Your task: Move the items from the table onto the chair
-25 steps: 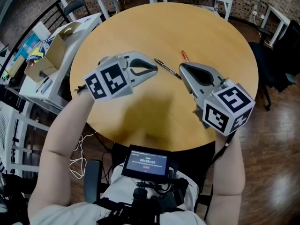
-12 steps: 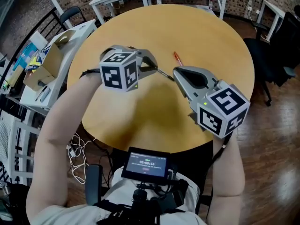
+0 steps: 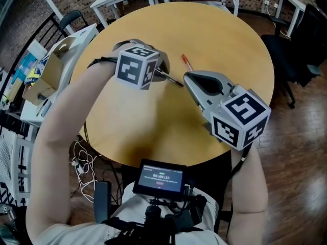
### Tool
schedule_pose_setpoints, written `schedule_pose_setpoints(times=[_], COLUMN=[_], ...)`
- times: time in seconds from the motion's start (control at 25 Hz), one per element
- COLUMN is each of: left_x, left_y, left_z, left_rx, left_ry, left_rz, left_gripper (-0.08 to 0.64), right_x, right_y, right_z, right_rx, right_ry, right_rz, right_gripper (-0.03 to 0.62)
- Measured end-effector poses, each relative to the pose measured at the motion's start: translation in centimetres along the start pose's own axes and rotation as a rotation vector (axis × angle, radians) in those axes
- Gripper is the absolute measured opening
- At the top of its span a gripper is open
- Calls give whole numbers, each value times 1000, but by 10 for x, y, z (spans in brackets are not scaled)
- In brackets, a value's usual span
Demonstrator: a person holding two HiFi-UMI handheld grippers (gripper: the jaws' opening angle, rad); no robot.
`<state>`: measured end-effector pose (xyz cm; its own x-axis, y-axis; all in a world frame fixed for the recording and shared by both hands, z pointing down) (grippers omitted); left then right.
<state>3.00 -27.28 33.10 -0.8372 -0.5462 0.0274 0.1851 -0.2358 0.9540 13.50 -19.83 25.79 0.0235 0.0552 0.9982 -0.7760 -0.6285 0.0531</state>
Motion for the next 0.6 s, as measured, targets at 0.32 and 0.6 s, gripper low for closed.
schedule_pose_setpoints(times=[0.32, 0.6], left_x=[5, 21], left_y=[5, 24], left_z=[-9, -17], left_rx=[183, 245], left_ry=[-13, -40], left_rz=[-4, -25], left_gripper=[118, 118], right_x=[4, 5], right_y=[-4, -6], right_z=[3, 5], right_rx=[1, 6], right_ry=[13, 24], right_rz=[4, 16], right_gripper=[3, 3])
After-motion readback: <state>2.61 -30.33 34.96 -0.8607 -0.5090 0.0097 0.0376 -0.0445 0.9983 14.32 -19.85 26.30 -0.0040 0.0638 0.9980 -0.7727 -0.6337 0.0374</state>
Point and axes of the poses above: the fingertips, and each gripper's own axes: y forward along the fingers, z to its right, x out of its underside, the point moved 5 cm from there along -y, backward along the fingers, and after that the axes turned 2 degrees about x, right-handed, at the moved point
